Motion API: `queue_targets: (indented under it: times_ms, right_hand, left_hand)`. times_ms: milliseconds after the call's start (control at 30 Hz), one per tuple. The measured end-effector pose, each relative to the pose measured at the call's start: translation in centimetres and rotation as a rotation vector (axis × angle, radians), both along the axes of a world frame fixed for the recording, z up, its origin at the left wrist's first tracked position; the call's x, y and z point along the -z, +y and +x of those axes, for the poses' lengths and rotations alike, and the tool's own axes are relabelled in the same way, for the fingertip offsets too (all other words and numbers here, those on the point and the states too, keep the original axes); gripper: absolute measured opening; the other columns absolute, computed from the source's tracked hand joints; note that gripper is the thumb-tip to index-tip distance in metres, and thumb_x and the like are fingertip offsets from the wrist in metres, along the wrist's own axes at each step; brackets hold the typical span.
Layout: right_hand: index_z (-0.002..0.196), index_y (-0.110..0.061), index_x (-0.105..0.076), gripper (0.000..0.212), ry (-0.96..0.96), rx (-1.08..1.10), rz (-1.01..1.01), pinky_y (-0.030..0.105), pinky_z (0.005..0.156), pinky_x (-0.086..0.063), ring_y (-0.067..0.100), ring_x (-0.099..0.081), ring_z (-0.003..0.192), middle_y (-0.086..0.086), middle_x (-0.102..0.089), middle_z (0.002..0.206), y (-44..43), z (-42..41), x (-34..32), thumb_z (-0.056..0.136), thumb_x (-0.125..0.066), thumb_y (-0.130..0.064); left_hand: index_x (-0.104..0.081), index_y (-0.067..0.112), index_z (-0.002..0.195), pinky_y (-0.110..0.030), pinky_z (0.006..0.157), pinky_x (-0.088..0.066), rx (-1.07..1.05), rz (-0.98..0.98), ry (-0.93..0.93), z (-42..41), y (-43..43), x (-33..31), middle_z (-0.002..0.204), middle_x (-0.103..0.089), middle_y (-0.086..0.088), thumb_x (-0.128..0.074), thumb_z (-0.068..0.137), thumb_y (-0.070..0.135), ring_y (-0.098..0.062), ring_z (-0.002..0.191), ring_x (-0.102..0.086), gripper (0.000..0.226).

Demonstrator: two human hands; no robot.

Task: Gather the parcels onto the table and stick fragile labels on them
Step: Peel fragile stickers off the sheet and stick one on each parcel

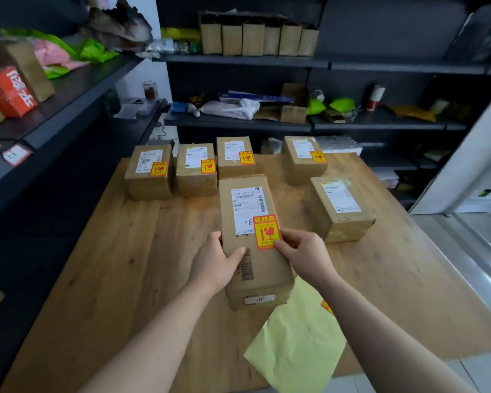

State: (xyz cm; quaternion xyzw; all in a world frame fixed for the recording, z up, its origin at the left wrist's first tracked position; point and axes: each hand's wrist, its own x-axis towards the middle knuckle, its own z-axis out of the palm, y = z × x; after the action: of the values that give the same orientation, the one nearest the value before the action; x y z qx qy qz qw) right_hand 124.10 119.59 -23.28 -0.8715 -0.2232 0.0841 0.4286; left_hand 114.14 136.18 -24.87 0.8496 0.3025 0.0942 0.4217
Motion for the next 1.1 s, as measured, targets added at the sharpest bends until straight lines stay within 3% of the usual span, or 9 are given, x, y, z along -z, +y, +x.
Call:
queue_targets:
  times_ms: [133,267,533,833,1100]
  right_hand:
    - [0.113,-0.026,-0.070,0.027,-0.038,0.076,0.079,0.014,0.072,-0.047,-0.002,-0.060,0.085,-0.018,-0.066,0.096,-2.4,5.1,-4.4,0.086,-0.067,-0.030]
    - [0.111,-0.026,-0.071,0.025,-0.117,0.136,0.122,0.021,0.081,-0.050,0.000,-0.063,0.089,-0.013,-0.071,0.101,-5.2,12.6,-8.0,0.086,-0.067,-0.029]
    - [0.111,-0.027,-0.070,0.022,-0.126,0.166,0.122,0.025,0.077,-0.053,0.004,-0.063,0.090,-0.012,-0.070,0.097,-11.7,29.6,-11.6,0.090,-0.063,-0.029]
    - [0.111,-0.026,-0.069,0.021,-0.057,0.160,0.056,0.021,0.065,-0.050,0.005,-0.063,0.087,-0.010,-0.070,0.098,-16.8,46.1,-7.2,0.094,-0.057,-0.028]
    - [0.114,-0.025,-0.067,0.023,0.022,0.137,-0.039,0.030,0.078,-0.055,0.011,-0.064,0.091,-0.006,-0.070,0.102,-16.7,52.2,0.6,0.095,-0.056,-0.029]
  left_hand:
    - [-0.045,0.016,0.130,-0.030,0.089,-0.046,0.077,0.024,-0.108,6.7,-2.0,-4.5,0.124,-0.060,0.002,-0.066,0.085,0.037,-0.019,0.111,-0.057,0.054]
    - [-0.043,0.014,0.133,-0.030,0.089,-0.045,0.132,0.059,-0.194,14.9,-4.7,-8.5,0.127,-0.059,0.000,-0.065,0.087,0.036,-0.020,0.113,-0.056,0.055]
    - [-0.044,0.013,0.131,-0.023,0.084,-0.039,0.154,0.025,-0.216,32.4,-11.8,-12.1,0.129,-0.057,-0.002,-0.063,0.088,0.034,-0.020,0.114,-0.055,0.052]
    - [-0.052,0.018,0.128,-0.029,0.086,-0.044,0.216,0.063,-0.111,48.9,-16.5,-7.8,0.126,-0.053,-0.003,-0.064,0.086,0.038,-0.019,0.109,-0.053,0.048]
    - [-0.050,0.019,0.132,-0.034,0.091,-0.051,0.211,0.103,0.046,54.7,-17.3,-1.4,0.128,-0.056,-0.001,-0.065,0.086,0.038,-0.021,0.113,-0.056,0.051]
